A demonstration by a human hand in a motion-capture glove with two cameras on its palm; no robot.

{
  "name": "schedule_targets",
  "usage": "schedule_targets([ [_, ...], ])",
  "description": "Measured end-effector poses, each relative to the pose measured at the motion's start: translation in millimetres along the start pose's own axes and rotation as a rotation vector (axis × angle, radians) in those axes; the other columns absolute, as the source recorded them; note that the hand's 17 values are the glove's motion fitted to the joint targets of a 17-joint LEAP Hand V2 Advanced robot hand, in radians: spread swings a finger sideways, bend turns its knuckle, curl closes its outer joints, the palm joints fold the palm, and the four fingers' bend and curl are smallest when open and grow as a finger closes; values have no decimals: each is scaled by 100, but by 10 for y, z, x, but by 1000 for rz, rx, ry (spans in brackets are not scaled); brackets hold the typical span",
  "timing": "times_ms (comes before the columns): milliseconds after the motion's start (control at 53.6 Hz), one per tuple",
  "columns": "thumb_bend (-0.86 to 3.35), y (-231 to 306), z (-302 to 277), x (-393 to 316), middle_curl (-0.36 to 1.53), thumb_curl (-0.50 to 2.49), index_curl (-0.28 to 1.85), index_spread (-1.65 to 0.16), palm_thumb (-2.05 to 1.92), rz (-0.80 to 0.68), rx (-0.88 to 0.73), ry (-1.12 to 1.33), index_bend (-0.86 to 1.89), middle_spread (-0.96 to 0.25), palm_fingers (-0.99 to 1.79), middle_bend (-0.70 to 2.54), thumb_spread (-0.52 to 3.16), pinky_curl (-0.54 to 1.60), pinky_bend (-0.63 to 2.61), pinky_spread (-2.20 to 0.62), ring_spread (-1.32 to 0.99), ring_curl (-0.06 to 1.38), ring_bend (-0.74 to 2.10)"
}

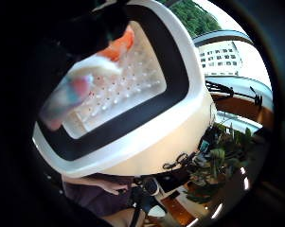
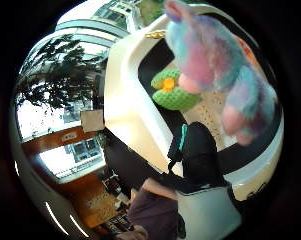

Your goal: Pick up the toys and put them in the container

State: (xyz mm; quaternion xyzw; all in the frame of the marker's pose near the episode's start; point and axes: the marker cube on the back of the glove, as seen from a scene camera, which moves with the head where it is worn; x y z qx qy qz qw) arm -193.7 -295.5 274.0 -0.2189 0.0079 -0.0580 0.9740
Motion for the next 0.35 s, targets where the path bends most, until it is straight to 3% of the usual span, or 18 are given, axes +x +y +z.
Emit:
schedule_targets([
  [56, -5, -30, -6, -271, 68, 87, 61, -19, 28, -1, -4, -192, 14, -9, -61, 45, 102, 60, 125, -16, -18, 61, 86],
  [131, -3, -30, -42, -334, 60, 80, 49, -17, 21, -19, 16, -219, 6, -4, -53, 28, 113, 54, 113, -9, -11, 51, 64],
  [355, -3, 65, -228, -278, 47, 63, 33, -15, 6, -13, 114, -232, 3, 3, -36, 13, 128, 43, 92, 2, -1, 39, 40],
])
